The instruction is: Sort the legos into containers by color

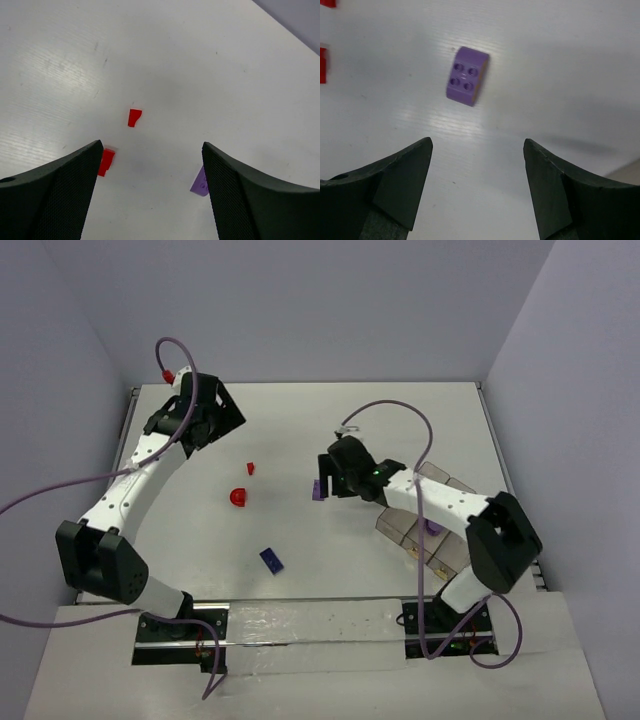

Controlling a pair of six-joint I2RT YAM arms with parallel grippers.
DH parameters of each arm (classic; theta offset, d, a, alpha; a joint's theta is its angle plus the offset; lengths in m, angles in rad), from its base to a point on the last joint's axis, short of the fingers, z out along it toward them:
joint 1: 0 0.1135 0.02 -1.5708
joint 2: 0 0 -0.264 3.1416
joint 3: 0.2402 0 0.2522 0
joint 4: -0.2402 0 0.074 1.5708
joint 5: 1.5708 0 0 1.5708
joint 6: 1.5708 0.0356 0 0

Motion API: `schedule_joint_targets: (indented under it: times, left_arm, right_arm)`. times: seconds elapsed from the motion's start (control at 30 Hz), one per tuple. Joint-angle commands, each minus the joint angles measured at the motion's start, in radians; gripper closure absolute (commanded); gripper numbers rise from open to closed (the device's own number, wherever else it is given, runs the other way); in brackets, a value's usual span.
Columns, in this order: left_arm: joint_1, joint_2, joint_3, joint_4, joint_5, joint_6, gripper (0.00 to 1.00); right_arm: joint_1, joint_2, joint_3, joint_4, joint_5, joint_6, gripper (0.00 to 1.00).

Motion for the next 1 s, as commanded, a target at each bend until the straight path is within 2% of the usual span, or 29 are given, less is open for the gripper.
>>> schedule_joint_targets:
  times: [0.0, 0.13, 0.3, 0.67, 0.77, 0.83, 0.87, 0.97]
  left_arm:
    - [0.002, -0.043, -0.055, -0.060, -0.031, 0.047, 0.12]
    - [0.010, -0.078, -0.106, -0.039, -0.012, 0.040, 0.12]
    - [0.015, -0.077, -0.128, -0.033, 0.006, 0.041, 0.12]
    - [0.026, -0.110, -0.162, -0.021, 0.011, 0.049, 0.12]
    - [0.028, -0.117, -0.170, -0.020, 0.012, 0.047, 0.12]
    - [0.029, -0.120, -0.171, -0.021, 0.012, 0.044, 0.12]
    - [0.029, -0.124, -0.171, -0.024, 0.011, 0.044, 0.12]
    - [0.031, -0.132, -0.171, -0.030, 0.003, 0.046, 0.13]
  right_arm:
    - [0.021, 0.128, 0.106, 0.070, 0.047, 0.085, 0.19]
    - [0.035, 0.262, 0.220, 0.058, 0.040, 0.102, 0.19]
    - [0.047, 0.391, 0.341, -0.042, 0.111, 0.119, 0.20]
    - [0.064, 0.477, 0.377, -0.089, 0.185, 0.142, 0.31]
    - [0.070, 0.498, 0.392, -0.098, 0.189, 0.141, 0.37]
    - [0.073, 0.502, 0.398, -0.100, 0.191, 0.140, 0.46]
    - [0.076, 0.487, 0.396, -0.101, 0.200, 0.142, 0.52]
    - [0.085, 0.380, 0.336, -0.053, 0.263, 0.138, 0.62]
